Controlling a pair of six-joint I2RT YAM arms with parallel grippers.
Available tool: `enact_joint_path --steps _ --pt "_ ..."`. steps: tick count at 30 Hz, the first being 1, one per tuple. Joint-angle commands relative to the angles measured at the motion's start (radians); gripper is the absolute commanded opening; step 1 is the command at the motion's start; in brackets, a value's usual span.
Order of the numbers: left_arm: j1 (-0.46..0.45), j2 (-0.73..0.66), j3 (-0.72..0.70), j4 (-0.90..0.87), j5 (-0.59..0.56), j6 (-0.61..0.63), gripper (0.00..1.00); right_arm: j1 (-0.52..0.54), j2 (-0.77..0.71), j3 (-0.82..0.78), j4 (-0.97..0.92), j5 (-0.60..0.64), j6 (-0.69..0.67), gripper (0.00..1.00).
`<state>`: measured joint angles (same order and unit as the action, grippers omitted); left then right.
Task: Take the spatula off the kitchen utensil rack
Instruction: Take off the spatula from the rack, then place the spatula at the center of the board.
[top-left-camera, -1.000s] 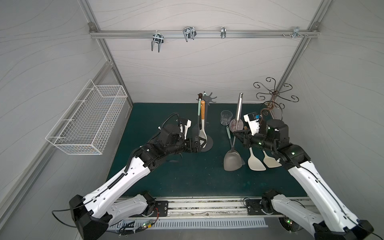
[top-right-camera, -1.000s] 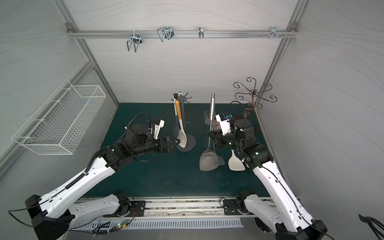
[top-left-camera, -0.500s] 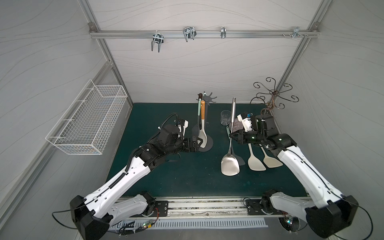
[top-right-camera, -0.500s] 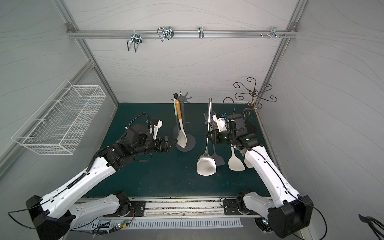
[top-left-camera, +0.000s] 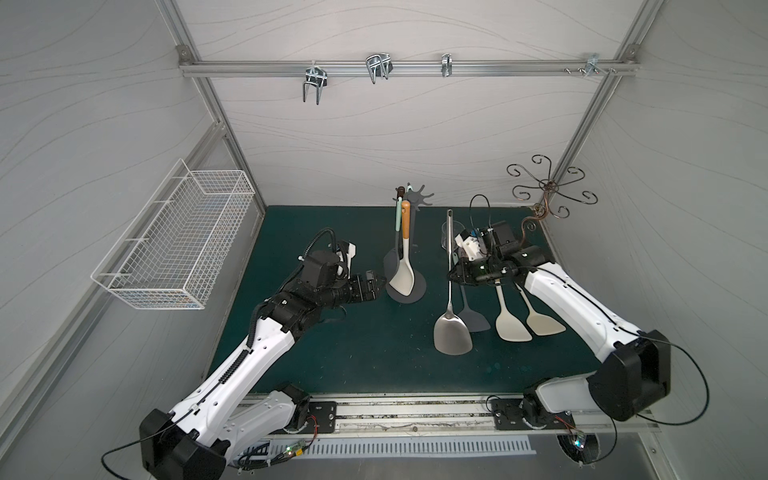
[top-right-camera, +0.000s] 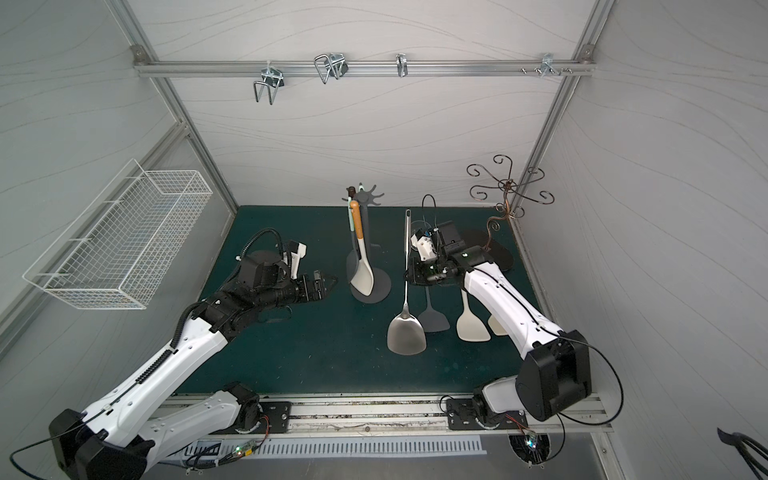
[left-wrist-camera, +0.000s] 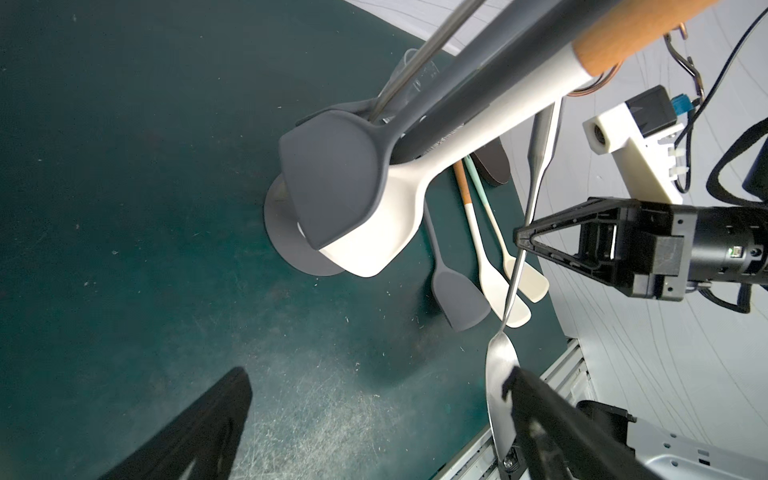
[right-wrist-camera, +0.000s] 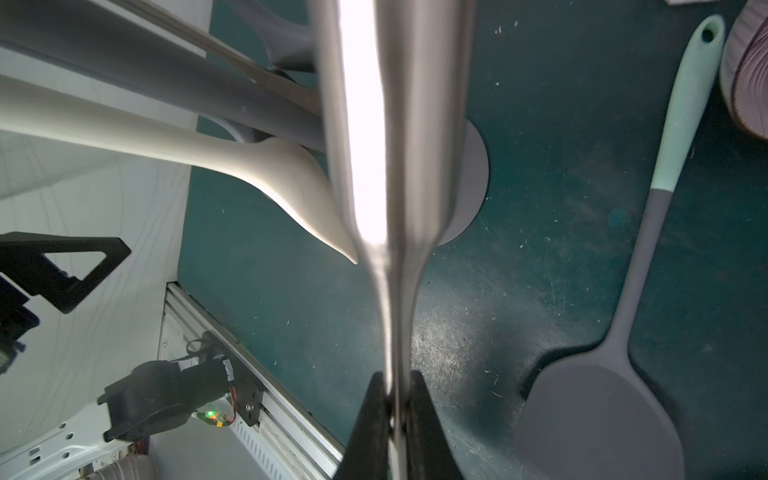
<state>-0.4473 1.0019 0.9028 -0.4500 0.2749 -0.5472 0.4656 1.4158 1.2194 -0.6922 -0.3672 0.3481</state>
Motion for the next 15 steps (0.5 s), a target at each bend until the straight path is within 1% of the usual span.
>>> enact_joint_path --steps 1,6,15 --pt "0.042 -0.016 -0.011 0.037 0.053 -0.016 1.00 0.016 0.049 0.051 -0.042 0.011 0.001 0.00" --pt "0.064 -0.022 -0.012 0.029 0.059 -0.010 1.00 0.026 0.139 0.072 -0.063 0.015 0.013 0.00" --pt "0.068 -0.022 -0.015 0.044 0.064 -0.015 1.00 0.047 0.282 0.104 -0.070 0.098 0.007 0.00"
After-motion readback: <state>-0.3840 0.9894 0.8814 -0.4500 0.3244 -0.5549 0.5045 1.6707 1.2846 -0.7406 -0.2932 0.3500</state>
